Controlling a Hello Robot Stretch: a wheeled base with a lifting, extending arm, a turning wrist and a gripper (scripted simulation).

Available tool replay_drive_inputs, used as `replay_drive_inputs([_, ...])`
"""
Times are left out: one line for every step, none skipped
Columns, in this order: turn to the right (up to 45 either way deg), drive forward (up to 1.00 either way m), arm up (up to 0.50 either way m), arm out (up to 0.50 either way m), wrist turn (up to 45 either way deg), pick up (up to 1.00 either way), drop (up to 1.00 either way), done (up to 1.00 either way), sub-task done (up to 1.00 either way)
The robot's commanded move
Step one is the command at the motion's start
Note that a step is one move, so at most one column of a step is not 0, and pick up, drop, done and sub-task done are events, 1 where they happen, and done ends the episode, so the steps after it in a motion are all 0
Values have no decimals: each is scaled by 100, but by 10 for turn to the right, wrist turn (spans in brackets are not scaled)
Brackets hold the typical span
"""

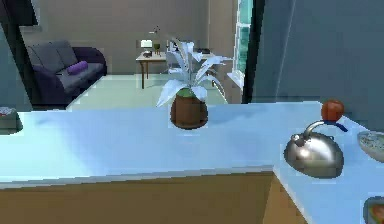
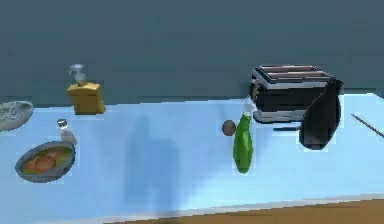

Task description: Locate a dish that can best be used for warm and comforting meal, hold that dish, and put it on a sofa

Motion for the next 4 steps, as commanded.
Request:
replay_drive_inputs([-390,0,0,0,0,0,0,0,0])
replay_drive_inputs([450,0,0,0,0,0,0,0,0])
replay_drive_inputs([60,0,0,0,0,0,0,0,0])
replay_drive_inputs([0,15,0,0,0,0,0,0,0])
